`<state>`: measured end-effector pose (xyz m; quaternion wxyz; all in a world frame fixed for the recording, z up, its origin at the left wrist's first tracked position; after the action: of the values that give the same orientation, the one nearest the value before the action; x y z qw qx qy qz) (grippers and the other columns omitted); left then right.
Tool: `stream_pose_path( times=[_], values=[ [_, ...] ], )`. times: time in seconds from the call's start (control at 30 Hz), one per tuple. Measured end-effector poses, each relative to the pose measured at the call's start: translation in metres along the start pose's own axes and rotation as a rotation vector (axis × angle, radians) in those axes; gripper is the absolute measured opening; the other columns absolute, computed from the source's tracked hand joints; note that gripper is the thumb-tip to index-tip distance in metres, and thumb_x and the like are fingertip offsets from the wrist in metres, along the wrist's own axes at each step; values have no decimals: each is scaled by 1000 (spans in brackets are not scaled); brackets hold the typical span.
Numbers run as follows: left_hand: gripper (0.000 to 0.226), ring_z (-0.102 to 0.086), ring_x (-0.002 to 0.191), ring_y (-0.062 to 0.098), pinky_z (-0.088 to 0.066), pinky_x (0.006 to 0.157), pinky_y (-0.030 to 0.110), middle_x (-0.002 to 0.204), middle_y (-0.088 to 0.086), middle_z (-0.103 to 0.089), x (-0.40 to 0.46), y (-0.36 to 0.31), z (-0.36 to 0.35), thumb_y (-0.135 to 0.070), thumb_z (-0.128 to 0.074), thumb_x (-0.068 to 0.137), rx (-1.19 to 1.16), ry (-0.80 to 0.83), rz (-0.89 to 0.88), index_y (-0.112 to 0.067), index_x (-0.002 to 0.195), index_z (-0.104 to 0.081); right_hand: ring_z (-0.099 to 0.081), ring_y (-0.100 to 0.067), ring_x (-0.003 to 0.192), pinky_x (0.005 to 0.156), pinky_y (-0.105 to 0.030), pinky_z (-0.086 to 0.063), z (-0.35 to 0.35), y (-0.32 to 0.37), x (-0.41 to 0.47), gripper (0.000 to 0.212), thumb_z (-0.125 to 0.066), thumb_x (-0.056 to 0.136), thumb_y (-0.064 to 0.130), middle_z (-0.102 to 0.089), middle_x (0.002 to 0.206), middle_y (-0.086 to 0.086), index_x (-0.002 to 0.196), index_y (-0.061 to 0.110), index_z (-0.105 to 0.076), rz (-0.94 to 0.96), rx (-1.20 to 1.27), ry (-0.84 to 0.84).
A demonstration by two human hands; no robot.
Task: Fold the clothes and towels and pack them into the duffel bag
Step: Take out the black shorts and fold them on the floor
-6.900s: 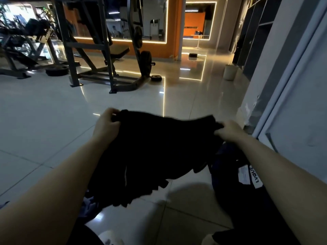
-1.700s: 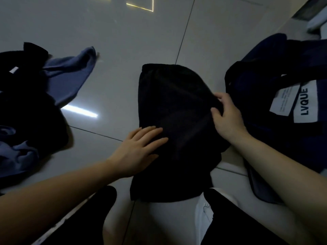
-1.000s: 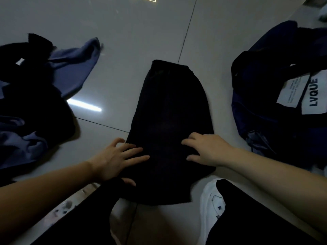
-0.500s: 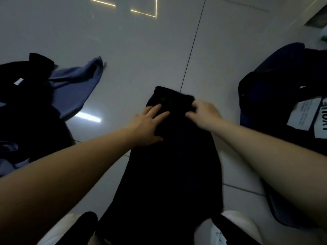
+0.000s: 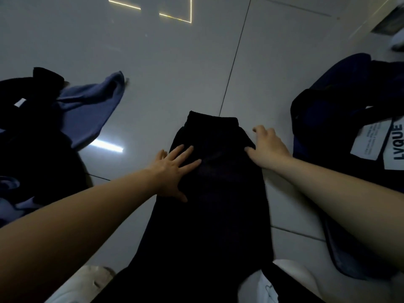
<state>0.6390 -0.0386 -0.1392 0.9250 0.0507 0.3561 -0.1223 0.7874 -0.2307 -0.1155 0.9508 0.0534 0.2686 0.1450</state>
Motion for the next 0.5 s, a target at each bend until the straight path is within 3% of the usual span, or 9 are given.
stream_pose_path(
  times=[0.07, 0.1, 0.17, 0.2, 0.23, 0.3, 0.37, 0.5],
  values=[
    [96, 18, 145, 30, -3, 115, 61, 158, 7, 22, 0, -7, 6, -74, -40, 83, 58, -174, -48, -34, 149, 17, -45, -38, 118, 94, -45, -43, 2, 34, -27, 53, -57, 86, 25, -44, 134, -16, 136, 14, -43, 383, -169, -249],
    [87, 6, 147, 30, -8, 114, 61, 161, 9, 6, -5, -13, 10, -71, -35, 86, 54, -305, -89, -32, 151, 8, -48, -39, 119, 94, -47, -46, -7, 47, -45, 57, -59, 80, 26, -47, 135, -17, 134, 14, -49, 575, -216, -302],
    [73, -24, 143, 29, -27, 110, 59, 156, 10, -27, -17, -23, -3, -66, -28, 90, 7, -387, -170, -28, 151, -18, -39, -38, 134, 103, -51, -41, -43, 51, -69, 67, -58, 78, 38, -37, 149, -19, 141, 17, -46, 714, -282, -170],
    [69, -30, 141, 29, -29, 108, 59, 154, 9, -31, -24, -27, -18, -66, -25, 91, 20, -332, -210, -29, 149, -24, -21, -36, 144, 111, -53, -30, -63, 42, -73, 75, -51, 84, 49, -17, 158, -17, 150, 21, -29, 654, -306, -23],
    [68, -29, 141, 29, -25, 109, 58, 154, 9, -30, -30, -30, -40, -67, -22, 93, 67, -298, -243, -30, 149, -25, 1, -31, 148, 118, -52, -15, -82, 30, -74, 82, -37, 86, 62, 8, 161, -11, 154, 28, -7, 568, -335, 141],
    [70, -19, 145, 28, -18, 109, 56, 157, 8, -24, -43, -28, -68, -70, -20, 92, 117, -288, -276, -31, 151, -24, 23, -25, 145, 119, -48, 5, -91, 19, -69, 88, -15, 77, 77, 34, 152, -2, 148, 37, 20, 528, -412, 210],
    [74, -9, 147, 25, -15, 111, 57, 159, 6, -18, -47, -14, -74, -74, -20, 91, 80, -267, -247, -33, 152, -19, 23, -24, 145, 119, -46, 5, -82, 28, -52, 87, -24, 83, 77, 33, 153, -3, 147, 39, 21, 537, -461, 208],
    [77, 25, 144, 22, 9, 115, 57, 156, 2, 26, -28, 21, -49, -75, 1, 81, 141, -211, -2, -38, 140, 34, 17, -26, 146, 119, -47, 3, -47, 63, -4, 80, -42, 94, 57, 20, 159, -9, 152, 35, 9, 392, -501, 185]
  ],
)
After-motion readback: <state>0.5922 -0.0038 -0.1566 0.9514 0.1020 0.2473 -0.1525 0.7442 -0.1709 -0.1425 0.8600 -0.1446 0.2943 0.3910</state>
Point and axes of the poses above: each hand's wrist, its own x-axis towards the middle knuckle, its own z-axis out of the back of the hand, y = z × x, the point moved 7 cm from there along x, towards the middle knuckle
